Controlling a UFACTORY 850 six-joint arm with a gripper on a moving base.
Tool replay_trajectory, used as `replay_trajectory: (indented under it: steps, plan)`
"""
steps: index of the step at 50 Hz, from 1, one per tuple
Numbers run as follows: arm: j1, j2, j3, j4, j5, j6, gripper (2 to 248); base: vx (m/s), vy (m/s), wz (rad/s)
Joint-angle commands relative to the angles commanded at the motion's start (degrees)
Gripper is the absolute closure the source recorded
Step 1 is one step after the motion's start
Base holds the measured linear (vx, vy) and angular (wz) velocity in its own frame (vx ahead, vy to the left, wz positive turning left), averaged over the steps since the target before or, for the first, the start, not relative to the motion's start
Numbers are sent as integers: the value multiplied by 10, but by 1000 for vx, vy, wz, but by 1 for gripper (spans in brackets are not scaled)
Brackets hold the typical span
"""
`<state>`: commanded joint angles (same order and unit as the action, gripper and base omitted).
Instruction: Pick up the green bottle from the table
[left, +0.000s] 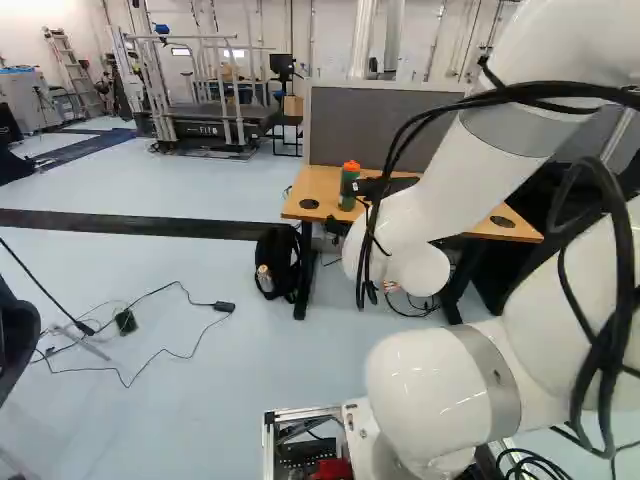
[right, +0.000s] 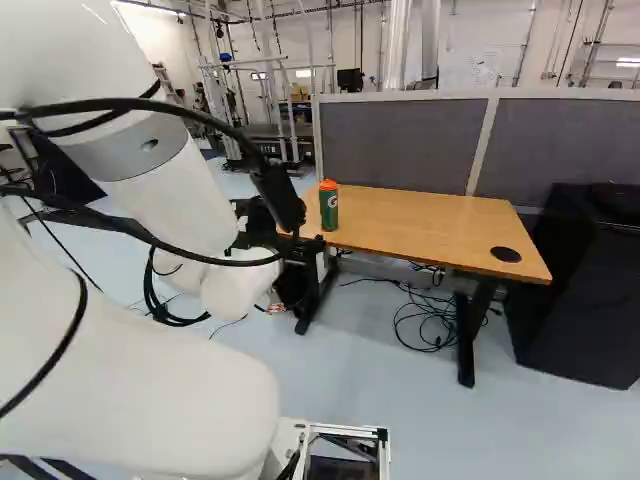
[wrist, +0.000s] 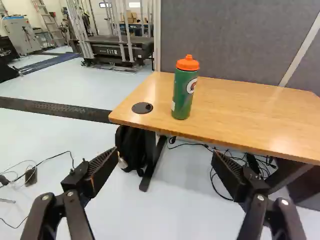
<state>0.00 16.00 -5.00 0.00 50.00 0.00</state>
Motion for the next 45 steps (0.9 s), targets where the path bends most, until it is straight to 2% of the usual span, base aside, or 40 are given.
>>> replay_trajectory:
  steps: [24, 25, 45]
  plan:
    - [0, 0, 0, 0, 0, 0, 3, 180, -1, -33]
    - [0, -16, -14, 0, 0, 0, 3, 164, 5, -16]
    - [-4, -78, -69, 0, 0, 0, 3, 21, 0, 0]
